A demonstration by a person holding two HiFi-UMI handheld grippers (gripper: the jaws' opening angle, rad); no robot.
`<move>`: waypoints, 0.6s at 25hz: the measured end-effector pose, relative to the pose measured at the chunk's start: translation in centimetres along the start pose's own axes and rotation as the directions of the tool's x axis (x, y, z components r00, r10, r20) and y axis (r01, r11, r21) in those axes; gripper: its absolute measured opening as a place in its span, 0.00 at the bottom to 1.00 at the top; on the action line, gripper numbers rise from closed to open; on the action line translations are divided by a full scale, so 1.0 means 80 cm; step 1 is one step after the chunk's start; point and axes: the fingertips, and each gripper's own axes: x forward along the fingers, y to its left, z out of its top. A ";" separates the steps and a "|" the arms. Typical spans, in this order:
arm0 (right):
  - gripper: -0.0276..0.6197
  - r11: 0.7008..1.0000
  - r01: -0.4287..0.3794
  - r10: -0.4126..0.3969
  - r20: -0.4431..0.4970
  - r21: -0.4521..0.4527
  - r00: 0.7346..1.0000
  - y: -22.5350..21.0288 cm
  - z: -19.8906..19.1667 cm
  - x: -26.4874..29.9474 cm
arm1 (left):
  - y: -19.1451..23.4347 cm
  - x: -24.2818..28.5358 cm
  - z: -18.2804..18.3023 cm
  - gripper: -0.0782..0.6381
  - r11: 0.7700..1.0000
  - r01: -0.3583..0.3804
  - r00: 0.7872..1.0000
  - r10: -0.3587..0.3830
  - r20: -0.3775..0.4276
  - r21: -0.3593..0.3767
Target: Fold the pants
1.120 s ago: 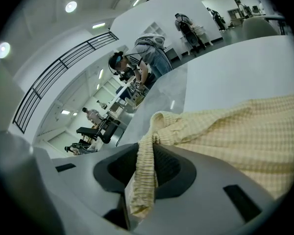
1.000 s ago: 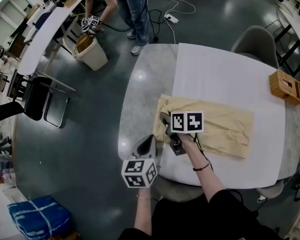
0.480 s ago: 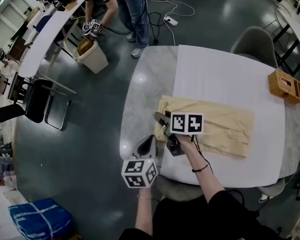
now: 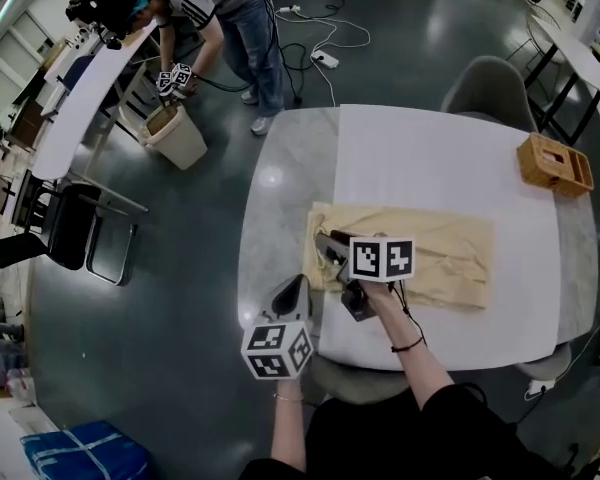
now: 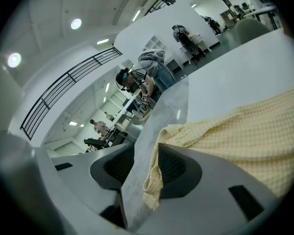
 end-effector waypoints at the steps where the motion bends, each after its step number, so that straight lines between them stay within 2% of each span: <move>1: 0.26 1.000 0.001 0.000 0.009 -0.020 1.000 0.001 0.002 -0.007 | -0.003 0.000 0.002 0.13 1.000 0.008 1.000 -0.008 0.002 0.006; 6: 0.10 0.995 0.010 -0.001 0.095 -0.096 0.996 0.002 0.016 -0.046 | -0.022 0.004 0.010 0.13 0.998 0.053 0.999 -0.054 0.007 0.043; 15: 0.07 0.981 0.115 -0.081 0.204 -0.158 0.976 -0.031 0.030 -0.133 | -0.070 0.011 0.021 0.13 0.988 0.121 0.992 -0.123 0.017 0.096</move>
